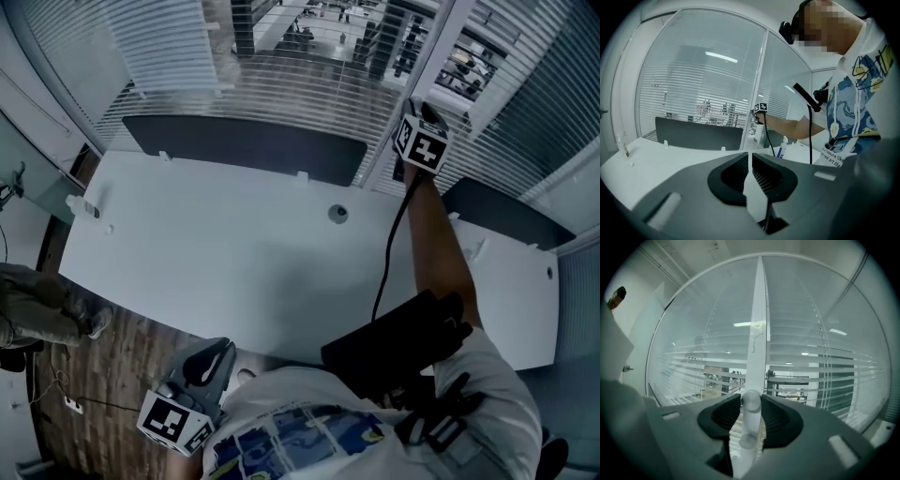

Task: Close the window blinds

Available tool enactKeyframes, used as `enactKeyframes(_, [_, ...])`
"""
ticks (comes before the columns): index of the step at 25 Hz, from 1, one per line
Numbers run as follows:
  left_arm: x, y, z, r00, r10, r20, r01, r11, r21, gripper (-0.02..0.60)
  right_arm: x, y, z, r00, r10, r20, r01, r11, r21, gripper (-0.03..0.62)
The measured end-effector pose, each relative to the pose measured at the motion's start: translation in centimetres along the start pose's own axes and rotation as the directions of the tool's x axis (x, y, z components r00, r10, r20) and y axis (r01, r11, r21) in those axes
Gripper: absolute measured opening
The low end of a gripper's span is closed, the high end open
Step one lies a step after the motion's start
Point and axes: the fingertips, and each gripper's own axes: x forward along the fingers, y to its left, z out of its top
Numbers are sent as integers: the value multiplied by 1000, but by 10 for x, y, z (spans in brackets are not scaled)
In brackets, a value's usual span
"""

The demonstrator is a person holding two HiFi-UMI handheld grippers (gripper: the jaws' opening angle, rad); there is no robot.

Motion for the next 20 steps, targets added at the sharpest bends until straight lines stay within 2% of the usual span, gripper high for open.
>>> enactKeyframes(4, [-7, 5, -2, 1000, 15, 2, -15, 1000, -6, 29, 3, -1, 0, 999, -37, -29, 38, 999, 7, 127])
enactKeyframes(7, [-13, 6, -6, 1000, 27, 7, -27, 1000, -10, 29, 4, -1, -2, 996, -72, -47, 70, 997, -41, 124])
enactKeyframes(10, [-19, 3, -9, 999, 36, 14, -36, 999, -10, 29, 1, 2, 2, 996, -85, -38, 79, 987, -143, 123])
enactKeyframes(12, [-24, 3, -11, 999, 40, 18, -40, 999, -13, 29, 1, 4, 4, 993, -103, -50, 86, 959, -269, 123])
enactKeyframes(14, [-26, 4, -12, 999, 42, 20, -42, 999, -16, 29, 3, 6, 2, 989, -135, -67, 94, 902, -420, 121])
enactKeyframes(16, [-26, 3, -12, 999, 42, 22, -42, 999, -18, 29, 6, 6, -2, 984, -163, -75, 94, 825, -557, 121])
enactKeyframes(18, [-26, 3, -13, 999, 40, 24, -40, 999, -20, 29, 10, 6, -5, 979, -192, -73, 91, 725, -683, 121])
enactKeyframes(20, [-25, 4, -15, 999, 36, 23, -36, 999, -24, 29, 14, 7, -10, 974, -216, -60, 87, 610, -788, 121])
